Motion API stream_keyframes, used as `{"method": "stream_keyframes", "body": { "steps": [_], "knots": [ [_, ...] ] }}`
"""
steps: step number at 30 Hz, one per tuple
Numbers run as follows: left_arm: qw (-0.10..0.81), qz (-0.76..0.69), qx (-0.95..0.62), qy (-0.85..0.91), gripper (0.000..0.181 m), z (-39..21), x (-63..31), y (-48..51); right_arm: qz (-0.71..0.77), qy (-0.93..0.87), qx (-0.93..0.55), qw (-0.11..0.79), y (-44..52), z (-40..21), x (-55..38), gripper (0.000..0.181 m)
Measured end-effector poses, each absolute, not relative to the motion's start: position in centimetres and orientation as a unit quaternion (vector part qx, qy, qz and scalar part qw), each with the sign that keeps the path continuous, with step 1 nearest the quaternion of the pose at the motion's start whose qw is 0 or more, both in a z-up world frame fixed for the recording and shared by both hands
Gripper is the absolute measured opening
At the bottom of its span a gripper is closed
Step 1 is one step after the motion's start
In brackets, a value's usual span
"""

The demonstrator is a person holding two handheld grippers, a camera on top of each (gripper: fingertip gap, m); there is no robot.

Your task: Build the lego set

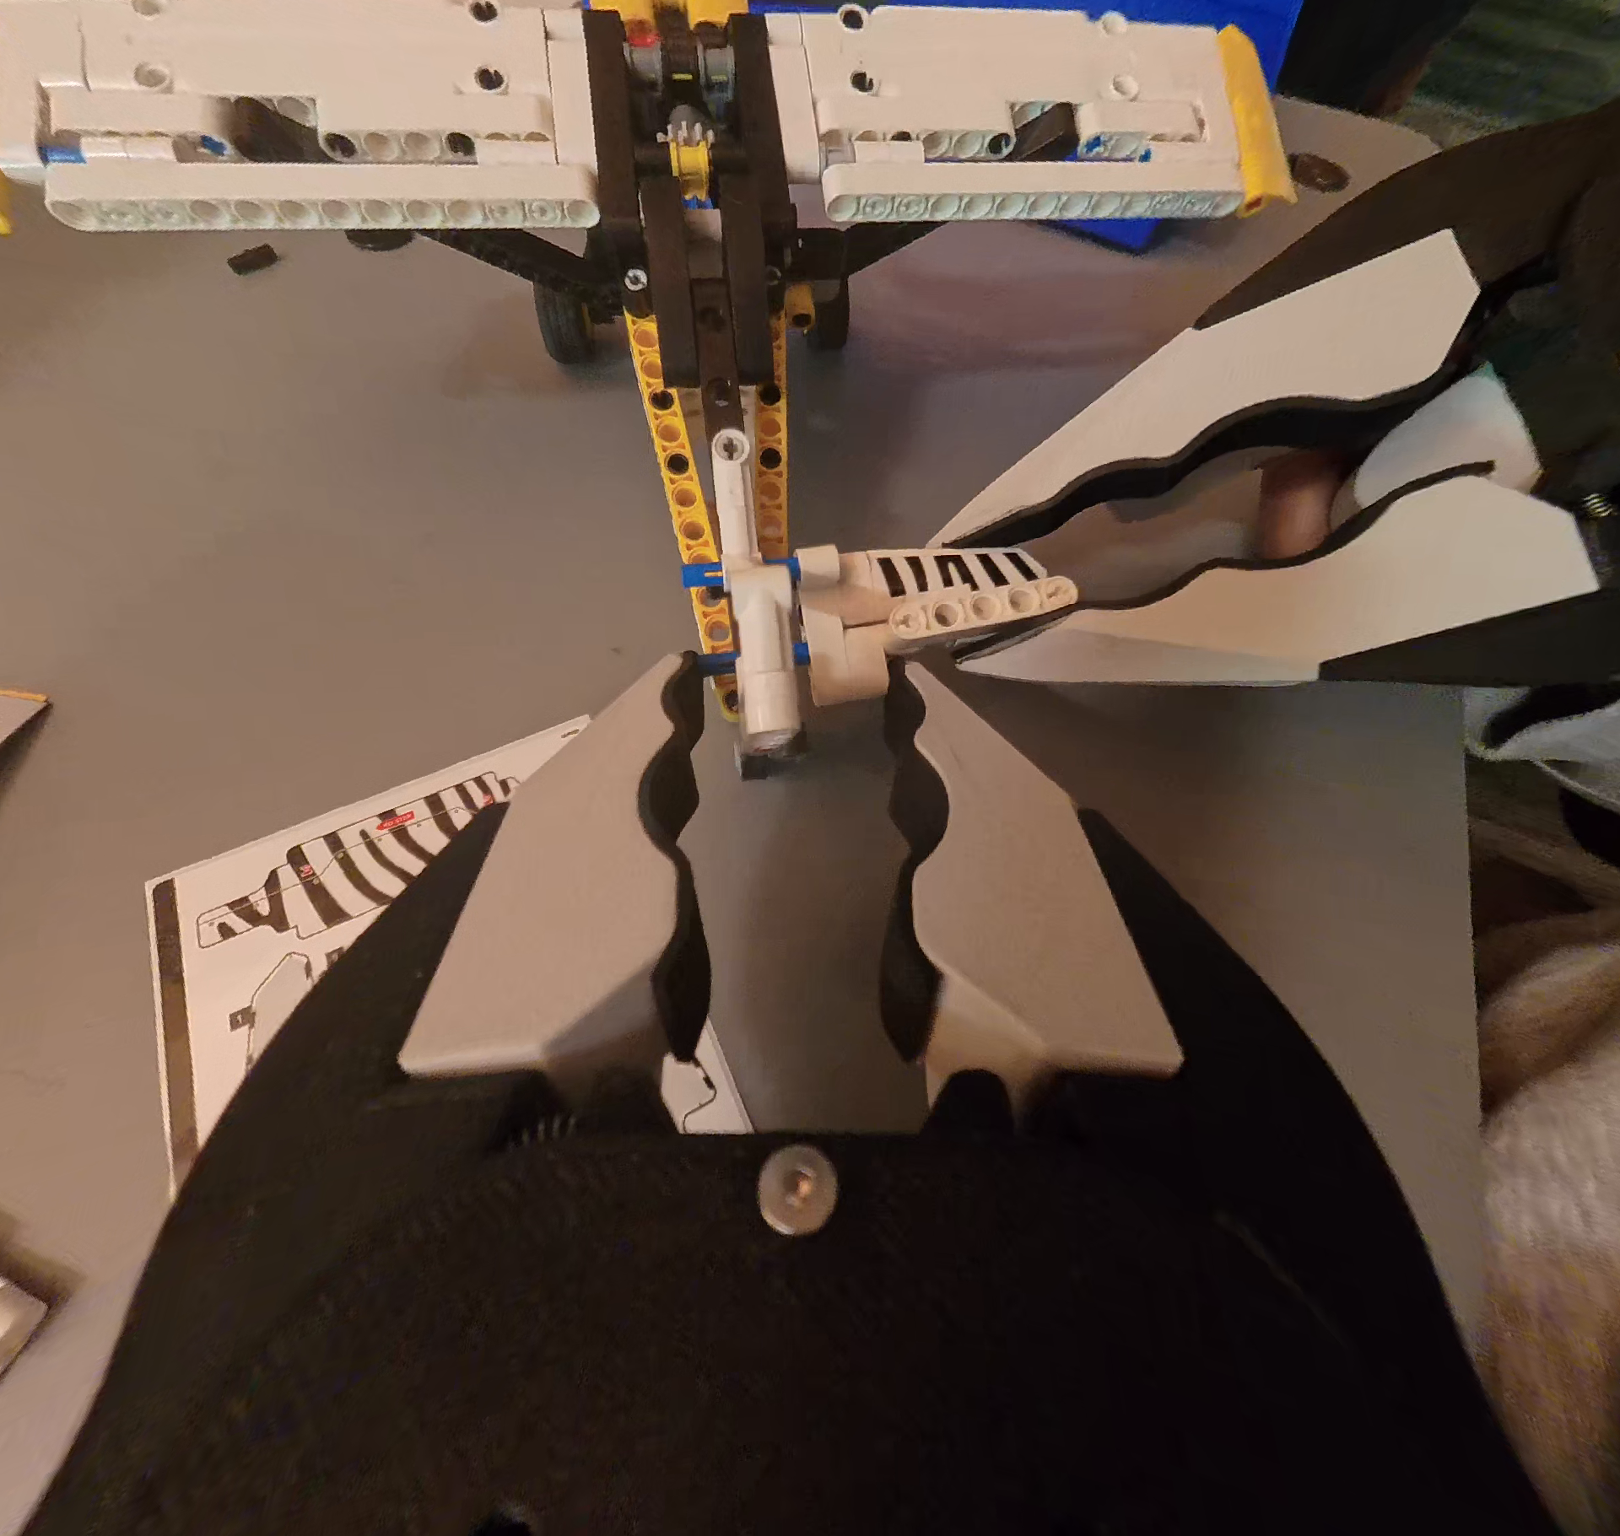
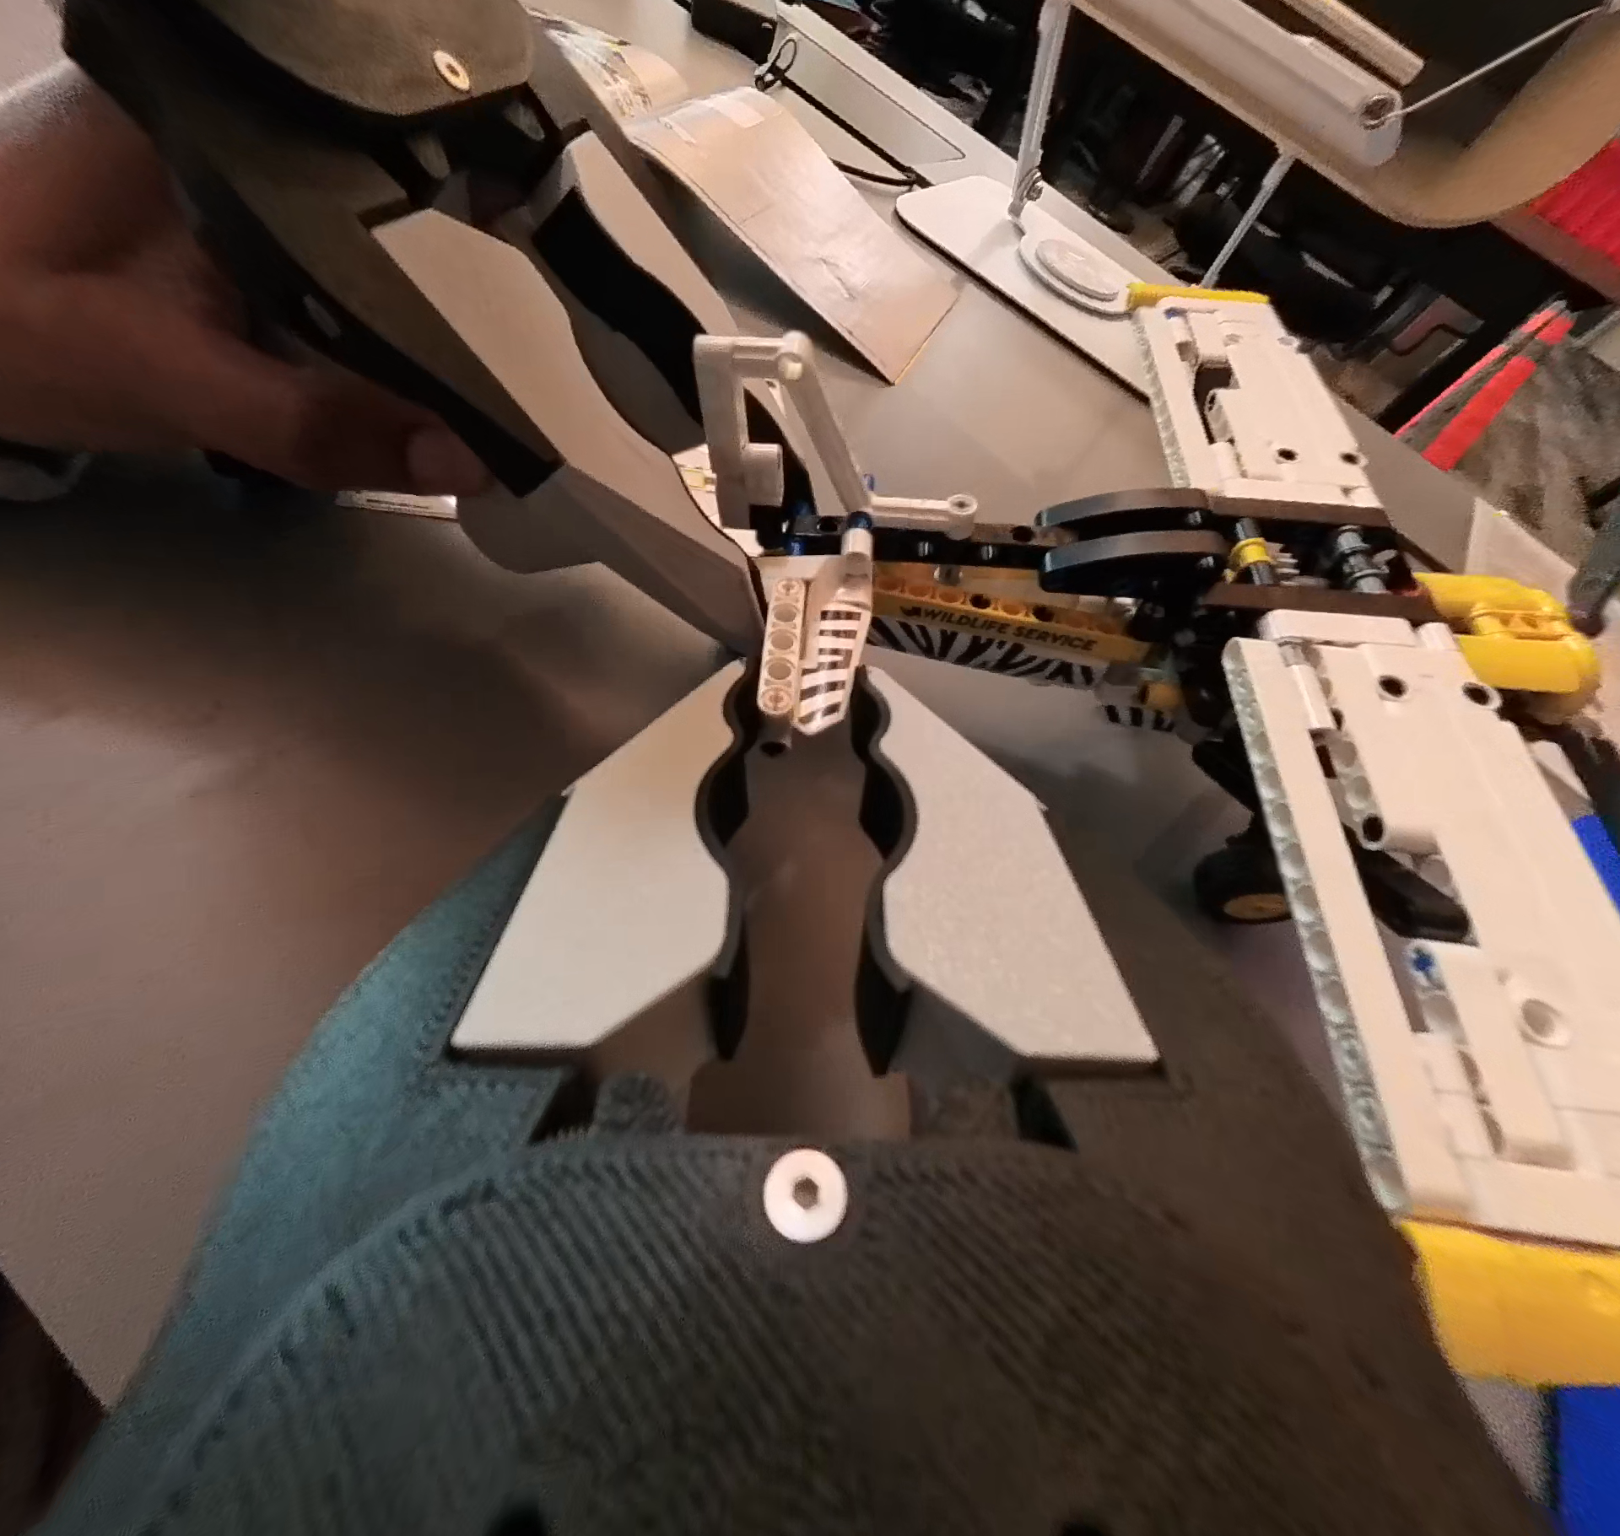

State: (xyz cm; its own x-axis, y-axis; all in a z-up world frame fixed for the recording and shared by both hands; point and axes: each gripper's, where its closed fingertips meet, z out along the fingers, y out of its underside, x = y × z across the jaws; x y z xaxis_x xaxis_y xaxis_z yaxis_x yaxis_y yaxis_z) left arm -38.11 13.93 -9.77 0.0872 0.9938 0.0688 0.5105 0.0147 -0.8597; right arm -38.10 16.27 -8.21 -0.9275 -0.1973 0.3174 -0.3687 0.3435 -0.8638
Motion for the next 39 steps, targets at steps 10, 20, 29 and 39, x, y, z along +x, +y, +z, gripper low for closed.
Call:
{"method": "stream_keyframes", "body": {
  "steps": [10, 20, 29, 39],
  "knots": [
    [0.393, 0.31, -0.627, -0.597, 0.042, -9.7, -38.1, 14.0, 0.552, -0.813, 0.173, 0.069, 16.2, -8.1, -38.1, 0.02],
    [0.389, 0.3, -0.645, -0.585, 0.049, -10.0, -38.1, 14.6, 0.546, -0.827, 0.132, 0.024, 16.4, -8.3, -38.4, 0.02],
    [0.396, 0.301, -0.646, -0.58, 0.048, -9.8, -38.0, 14.7, 0.544, -0.832, 0.11, 0.011, 16.5, -8.4, -38.3, 0.02],
    [0.567, 0.167, -0.537, -0.602, 0.044, -8.0, -37.6, 14.5, 0.545, -0.83, 0.117, 0.008, 16.6, -8.4, -38.0, 0.02]
  ]
}}
